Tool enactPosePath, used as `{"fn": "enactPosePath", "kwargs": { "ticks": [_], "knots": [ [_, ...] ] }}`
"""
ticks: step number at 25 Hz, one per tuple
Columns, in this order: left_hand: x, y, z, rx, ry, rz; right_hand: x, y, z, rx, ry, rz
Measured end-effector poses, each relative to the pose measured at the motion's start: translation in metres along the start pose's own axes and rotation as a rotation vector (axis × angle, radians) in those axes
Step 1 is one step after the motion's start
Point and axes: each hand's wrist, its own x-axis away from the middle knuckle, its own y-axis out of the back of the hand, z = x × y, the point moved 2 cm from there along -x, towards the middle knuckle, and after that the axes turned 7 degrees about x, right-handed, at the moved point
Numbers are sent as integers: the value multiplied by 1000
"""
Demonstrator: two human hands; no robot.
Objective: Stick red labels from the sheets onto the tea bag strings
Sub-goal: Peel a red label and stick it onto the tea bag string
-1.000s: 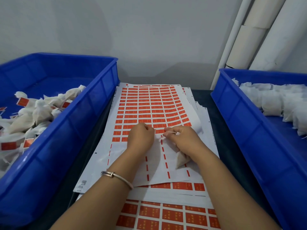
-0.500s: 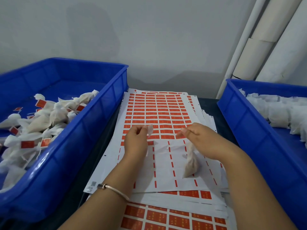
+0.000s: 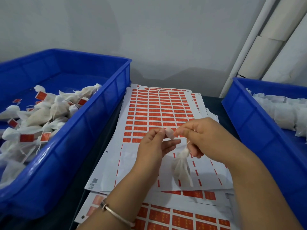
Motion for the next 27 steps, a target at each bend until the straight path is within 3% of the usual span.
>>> {"fn": "enactPosePath", "kwargs": {
  "ticks": [3,7,16,27],
  "knots": [
    [6,0,-3,-61,-13,18,2,0,1,-59,41,103],
    [11,-2,-4,-108,-25,-11,7,6,1,77,51,214],
    [18,-6,-2,-137,53,-80,12,15,14,415,83,-37],
    [17,-7,-1,-40,210,5,1,9,-2,412,68,-136]
  ]
}}
